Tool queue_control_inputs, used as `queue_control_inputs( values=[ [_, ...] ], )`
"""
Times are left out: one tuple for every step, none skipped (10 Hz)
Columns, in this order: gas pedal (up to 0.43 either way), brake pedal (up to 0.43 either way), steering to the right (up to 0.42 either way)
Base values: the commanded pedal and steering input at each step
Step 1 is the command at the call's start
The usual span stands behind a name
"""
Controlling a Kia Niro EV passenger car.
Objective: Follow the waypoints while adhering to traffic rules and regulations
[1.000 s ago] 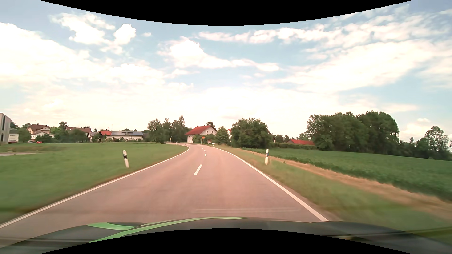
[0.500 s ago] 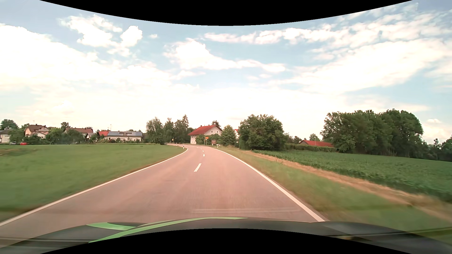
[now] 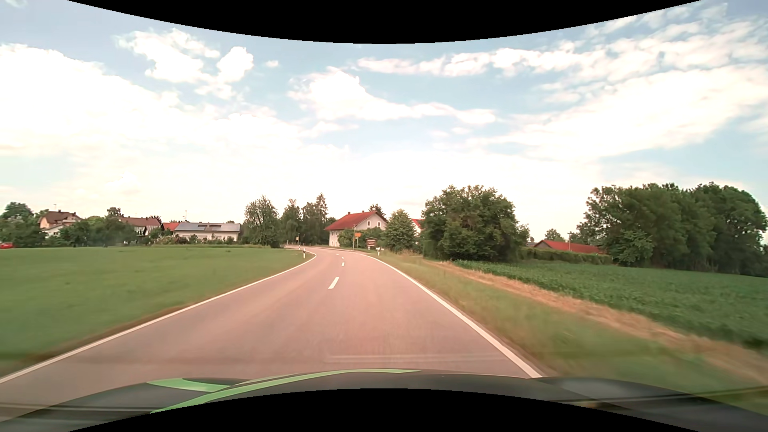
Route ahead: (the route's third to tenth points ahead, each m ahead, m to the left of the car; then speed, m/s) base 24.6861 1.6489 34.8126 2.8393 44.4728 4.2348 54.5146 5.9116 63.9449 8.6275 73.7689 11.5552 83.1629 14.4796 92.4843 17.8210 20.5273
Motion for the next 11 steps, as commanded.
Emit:
queue_control_inputs(
  values=[
    [0.0, 0.207, -0.022],
    [0.0, 0.207, -0.024],
    [0.0, 0.207, -0.024],
    [0.0, 0.207, -0.024],
    [0.0, 0.207, -0.024],
    [0.0, 0.207, -0.024],
    [0.0, 0.207, -0.024],
    [0.0, 0.207, -0.024],
    [0.0, 0.207, -0.024],
    [0.0, 0.213, -0.024],
    [0.0, 0.207, -0.024]
  ],
)
